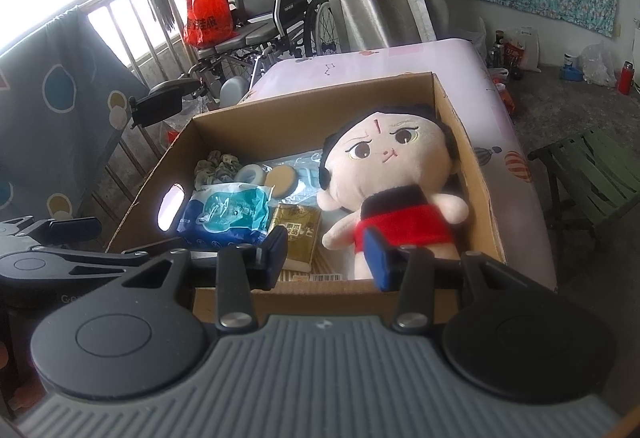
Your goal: Organize soft objects
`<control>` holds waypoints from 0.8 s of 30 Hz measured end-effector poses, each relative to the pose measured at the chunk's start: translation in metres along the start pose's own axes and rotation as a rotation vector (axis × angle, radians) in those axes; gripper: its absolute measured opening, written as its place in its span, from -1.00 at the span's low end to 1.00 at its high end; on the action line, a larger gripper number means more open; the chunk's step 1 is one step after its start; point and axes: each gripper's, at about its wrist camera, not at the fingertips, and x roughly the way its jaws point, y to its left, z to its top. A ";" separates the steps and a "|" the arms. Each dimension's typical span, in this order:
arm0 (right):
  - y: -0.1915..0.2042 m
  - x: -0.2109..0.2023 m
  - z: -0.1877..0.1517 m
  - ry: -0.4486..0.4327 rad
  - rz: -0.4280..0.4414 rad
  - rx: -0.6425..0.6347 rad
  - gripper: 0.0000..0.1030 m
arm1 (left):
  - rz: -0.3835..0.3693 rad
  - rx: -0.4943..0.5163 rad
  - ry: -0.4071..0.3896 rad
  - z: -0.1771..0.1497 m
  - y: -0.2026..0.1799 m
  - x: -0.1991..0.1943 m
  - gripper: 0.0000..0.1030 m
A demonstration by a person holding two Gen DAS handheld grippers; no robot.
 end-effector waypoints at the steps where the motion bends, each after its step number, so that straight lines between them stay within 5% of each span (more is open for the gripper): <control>1: -0.001 0.000 0.000 0.000 0.003 0.003 -0.19 | -0.001 -0.001 0.002 0.000 0.000 0.000 1.00; 24: -0.009 0.008 -0.003 0.023 -0.009 0.028 -0.18 | -0.005 -0.013 0.006 0.002 -0.001 0.003 1.00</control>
